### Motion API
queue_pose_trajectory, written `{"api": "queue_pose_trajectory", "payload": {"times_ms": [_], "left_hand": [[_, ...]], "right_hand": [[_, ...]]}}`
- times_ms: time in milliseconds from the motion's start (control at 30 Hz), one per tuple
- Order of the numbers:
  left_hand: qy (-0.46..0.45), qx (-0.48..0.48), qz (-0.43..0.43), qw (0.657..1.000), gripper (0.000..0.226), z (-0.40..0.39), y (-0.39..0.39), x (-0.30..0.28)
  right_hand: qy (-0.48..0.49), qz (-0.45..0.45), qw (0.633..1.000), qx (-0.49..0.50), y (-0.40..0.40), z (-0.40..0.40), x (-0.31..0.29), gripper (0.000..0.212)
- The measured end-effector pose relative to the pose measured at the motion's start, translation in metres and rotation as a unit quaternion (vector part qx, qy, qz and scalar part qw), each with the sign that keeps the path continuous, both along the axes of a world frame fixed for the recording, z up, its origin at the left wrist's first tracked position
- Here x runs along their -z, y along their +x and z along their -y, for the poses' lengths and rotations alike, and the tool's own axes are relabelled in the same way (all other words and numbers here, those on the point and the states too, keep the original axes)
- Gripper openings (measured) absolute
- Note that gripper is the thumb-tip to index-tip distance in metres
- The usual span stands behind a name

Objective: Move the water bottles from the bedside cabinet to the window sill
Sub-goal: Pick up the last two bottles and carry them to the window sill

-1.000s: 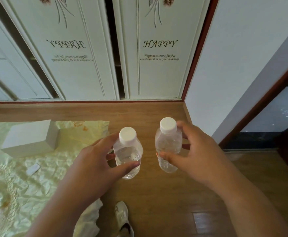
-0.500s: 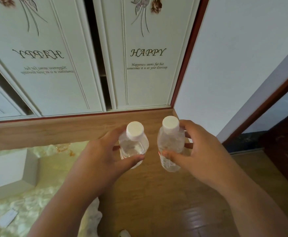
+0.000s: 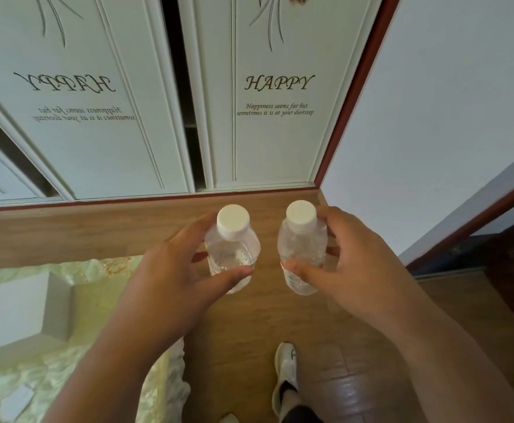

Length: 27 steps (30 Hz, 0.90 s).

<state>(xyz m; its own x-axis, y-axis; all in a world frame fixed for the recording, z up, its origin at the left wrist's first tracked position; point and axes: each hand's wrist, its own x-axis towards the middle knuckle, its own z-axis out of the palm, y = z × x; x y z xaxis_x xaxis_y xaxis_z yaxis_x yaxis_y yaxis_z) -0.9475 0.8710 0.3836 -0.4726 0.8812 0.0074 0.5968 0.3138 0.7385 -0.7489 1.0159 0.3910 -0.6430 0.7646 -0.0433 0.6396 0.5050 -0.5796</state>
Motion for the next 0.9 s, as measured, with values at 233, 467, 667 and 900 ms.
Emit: {"api": "queue_pose_trajectory", "payload": {"times_ms": [233,467,667,900], "left_hand": [[-0.017,-0.038,-0.013,0.999,0.083,-0.041,-0.030,-0.003],[-0.012,-0.072,-0.022,0.997,0.080,-0.121,-0.056,-0.020],[-0.005,-0.094,-0.021,0.995,0.084,-0.199,-0.066,-0.024],[-0.007,-0.103,-0.013,0.995,0.082,-0.262,-0.080,-0.015]], "right_hand": [[-0.008,-0.021,0.999,-0.037,-0.040,-0.062,0.006,0.078],[-0.013,-0.057,0.996,-0.063,-0.078,-0.153,-0.003,0.080],[0.001,-0.069,0.994,-0.085,-0.098,-0.234,-0.008,0.079],[0.002,-0.072,0.992,-0.101,-0.117,-0.298,-0.013,0.077]]}}
